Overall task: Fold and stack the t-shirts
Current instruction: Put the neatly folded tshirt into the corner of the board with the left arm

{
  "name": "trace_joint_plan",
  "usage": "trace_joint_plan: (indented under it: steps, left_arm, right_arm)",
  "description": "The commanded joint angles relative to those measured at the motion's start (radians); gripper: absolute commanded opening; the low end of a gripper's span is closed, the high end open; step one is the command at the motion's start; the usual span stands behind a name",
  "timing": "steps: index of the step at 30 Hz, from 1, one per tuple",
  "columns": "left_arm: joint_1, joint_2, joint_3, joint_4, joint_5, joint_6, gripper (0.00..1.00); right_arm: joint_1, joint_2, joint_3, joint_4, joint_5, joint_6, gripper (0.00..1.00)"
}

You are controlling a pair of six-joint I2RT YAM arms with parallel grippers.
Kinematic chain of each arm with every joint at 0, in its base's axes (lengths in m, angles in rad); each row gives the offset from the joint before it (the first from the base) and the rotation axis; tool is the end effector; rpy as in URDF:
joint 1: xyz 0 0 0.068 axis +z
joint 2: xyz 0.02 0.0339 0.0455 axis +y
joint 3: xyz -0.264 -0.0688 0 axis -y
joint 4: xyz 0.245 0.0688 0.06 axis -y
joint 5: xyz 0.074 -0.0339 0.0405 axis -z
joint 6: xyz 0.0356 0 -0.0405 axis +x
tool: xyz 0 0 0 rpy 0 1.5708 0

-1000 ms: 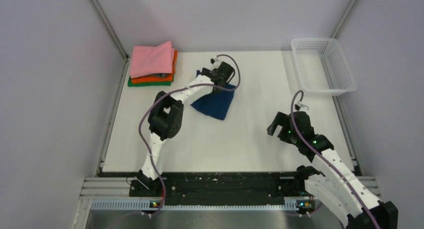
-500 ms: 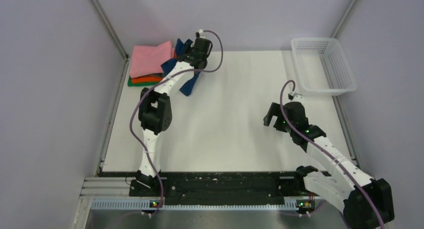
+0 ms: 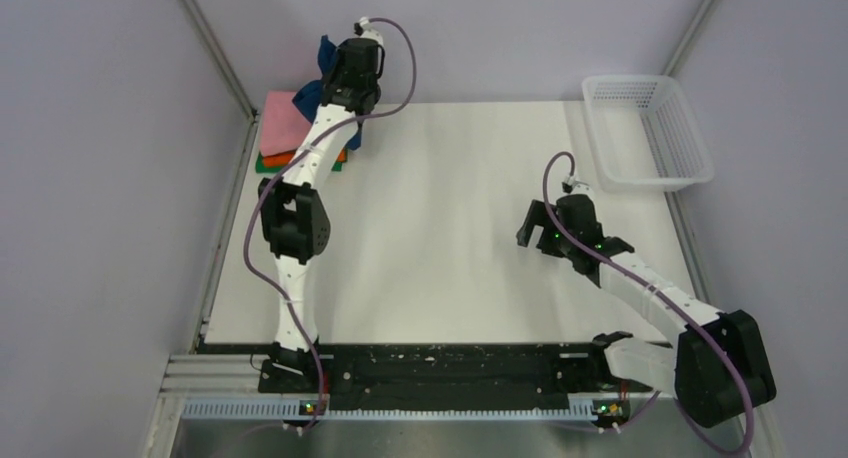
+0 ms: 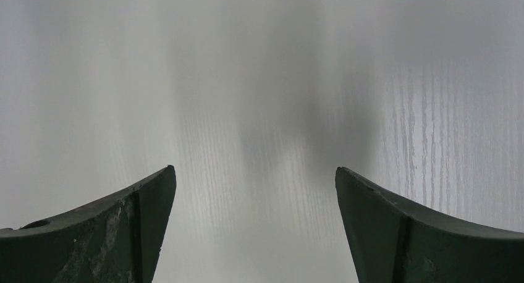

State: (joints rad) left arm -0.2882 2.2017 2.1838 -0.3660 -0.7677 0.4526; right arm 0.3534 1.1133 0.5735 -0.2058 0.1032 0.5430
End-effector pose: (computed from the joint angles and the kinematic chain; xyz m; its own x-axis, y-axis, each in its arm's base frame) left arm 0.4999 -0.1224 0.3450 -0.5035 0.4774 -0.7201 -0.2143 0.7384 0.6394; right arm 0.2122 0.0744 0.2017 -0.6861 0.2947 -0.6651 0.0949 0.9427 0.3198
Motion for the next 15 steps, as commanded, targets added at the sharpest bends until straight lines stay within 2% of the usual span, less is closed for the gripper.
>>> trace_joint_plan:
  steps: [1,8,15]
  left_arm:
    - [0.019,-0.07,0.066,0.078,0.039,-0.003,0.0]
    - [0.079,-0.039,0.087,0.056,0.028,-0.027,0.0]
    - [0.175,-0.016,0.078,-0.012,0.124,-0.102,0.0]
  right_arm:
    - [0.003,0.028,0.055,0.041,-0.01,-0.005,0.99]
    - [-0.002,0.057,0.069,0.029,-0.008,-0.005,0.99]
    - [-0.003,0.13,0.127,-0.012,-0.011,0.0,0.99]
